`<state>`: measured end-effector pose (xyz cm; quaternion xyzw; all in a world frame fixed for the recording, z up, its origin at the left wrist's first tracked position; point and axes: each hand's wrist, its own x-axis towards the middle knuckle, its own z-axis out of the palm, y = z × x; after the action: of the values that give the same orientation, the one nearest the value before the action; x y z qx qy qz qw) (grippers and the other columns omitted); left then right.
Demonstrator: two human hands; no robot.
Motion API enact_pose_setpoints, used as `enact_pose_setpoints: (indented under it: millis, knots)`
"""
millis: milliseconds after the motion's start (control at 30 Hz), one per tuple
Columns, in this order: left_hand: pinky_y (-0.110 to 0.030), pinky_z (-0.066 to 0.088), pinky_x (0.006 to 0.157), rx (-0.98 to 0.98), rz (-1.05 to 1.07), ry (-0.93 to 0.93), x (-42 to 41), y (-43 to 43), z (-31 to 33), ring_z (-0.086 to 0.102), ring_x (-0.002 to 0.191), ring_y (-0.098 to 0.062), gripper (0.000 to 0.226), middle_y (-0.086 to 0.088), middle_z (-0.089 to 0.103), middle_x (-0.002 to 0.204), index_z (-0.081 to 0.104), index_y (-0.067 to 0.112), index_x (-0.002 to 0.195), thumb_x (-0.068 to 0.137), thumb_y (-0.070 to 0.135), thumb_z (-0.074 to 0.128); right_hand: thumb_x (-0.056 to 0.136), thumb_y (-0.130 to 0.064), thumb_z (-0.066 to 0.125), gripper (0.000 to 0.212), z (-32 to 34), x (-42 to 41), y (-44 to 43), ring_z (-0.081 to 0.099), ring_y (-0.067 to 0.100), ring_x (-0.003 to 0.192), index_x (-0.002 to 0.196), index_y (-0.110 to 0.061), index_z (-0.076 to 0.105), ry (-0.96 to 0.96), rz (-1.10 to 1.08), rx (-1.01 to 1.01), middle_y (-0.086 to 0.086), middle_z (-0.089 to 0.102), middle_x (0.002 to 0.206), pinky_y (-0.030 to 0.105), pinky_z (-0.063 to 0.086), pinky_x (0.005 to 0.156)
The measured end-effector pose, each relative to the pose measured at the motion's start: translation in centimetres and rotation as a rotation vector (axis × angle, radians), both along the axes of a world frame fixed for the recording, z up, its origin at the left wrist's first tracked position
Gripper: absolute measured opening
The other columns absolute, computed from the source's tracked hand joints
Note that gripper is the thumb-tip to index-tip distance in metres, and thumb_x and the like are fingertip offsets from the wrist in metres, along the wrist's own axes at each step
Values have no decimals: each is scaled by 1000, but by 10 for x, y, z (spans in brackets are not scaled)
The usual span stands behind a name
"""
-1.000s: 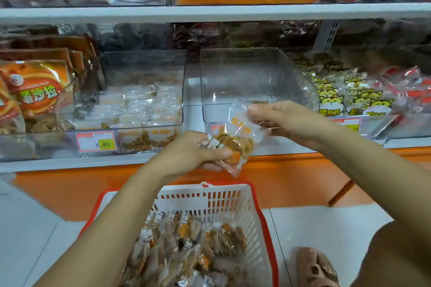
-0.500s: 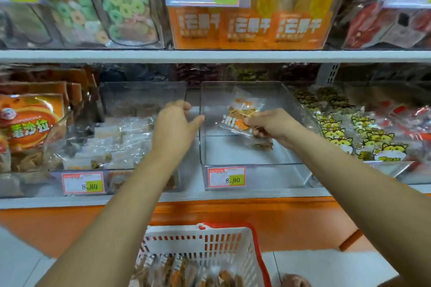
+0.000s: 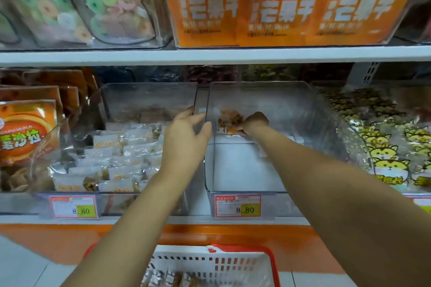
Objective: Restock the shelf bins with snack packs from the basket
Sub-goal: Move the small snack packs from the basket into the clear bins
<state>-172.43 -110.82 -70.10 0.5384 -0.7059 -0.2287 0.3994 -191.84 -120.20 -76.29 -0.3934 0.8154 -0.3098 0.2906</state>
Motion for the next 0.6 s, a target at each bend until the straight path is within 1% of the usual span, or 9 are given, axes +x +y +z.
enact_pose_setpoints:
  millis: [100,167,233,300,367,400,467,533,600]
  knots:
    - [-31,35,110,11,1,101,2,0,-2,47,130,-19,37,-9,52,139,60,9,127,91,18,62,75,-28,80,27,-2,5,-5,69,15,76,84,-10,61,-39,18,18,5,72,87,17,48,57]
    - [-27,37,107,41,-6,172,3,-1,-3,50,128,-17,39,-6,56,135,58,8,129,91,16,62,75,-24,80,29,-6,8,-10,70,16,76,90,-6,64,-97,39,2,7,73,88,26,57,72]
    - [-22,36,104,67,-23,211,4,-2,-3,50,127,-16,40,-5,56,134,55,7,131,92,14,61,76,-20,79,27,-6,9,-13,71,19,82,90,-4,62,-129,58,11,8,73,90,31,56,85]
    - [-18,34,101,90,-38,232,6,-3,-2,49,127,-15,40,-5,55,135,54,7,133,93,12,60,78,-17,77,20,2,9,-9,67,19,78,77,-8,58,-93,115,24,7,69,81,28,56,83]
    - [-18,32,103,96,-47,228,6,-4,-4,48,129,-14,40,-5,53,137,52,6,134,95,11,57,78,-21,76,22,17,5,0,65,20,78,71,-10,59,106,213,68,6,64,76,27,54,75]
    - [-18,31,104,98,-52,216,6,-3,-4,46,131,-15,41,-5,51,139,50,7,136,95,10,55,77,-25,77,21,25,-1,7,65,21,83,77,-9,63,265,277,100,6,66,82,27,53,75]
    - [-17,28,106,123,-82,204,6,1,-5,40,135,-14,45,-3,45,145,44,9,141,96,8,51,78,-28,77,39,42,-10,25,62,24,101,109,-8,65,570,449,199,7,64,109,30,52,87]
    - [-15,24,105,157,-126,191,6,6,-5,36,137,-11,53,2,41,148,36,13,146,95,6,50,76,-23,78,69,48,-21,42,56,26,112,136,-13,47,752,642,389,7,54,131,35,49,94]
    - [-9,25,97,166,-144,157,4,11,-5,46,124,-6,58,10,50,134,31,16,149,95,5,49,73,-18,80,96,45,-30,59,51,28,119,150,-20,23,792,777,583,7,41,144,33,48,94]
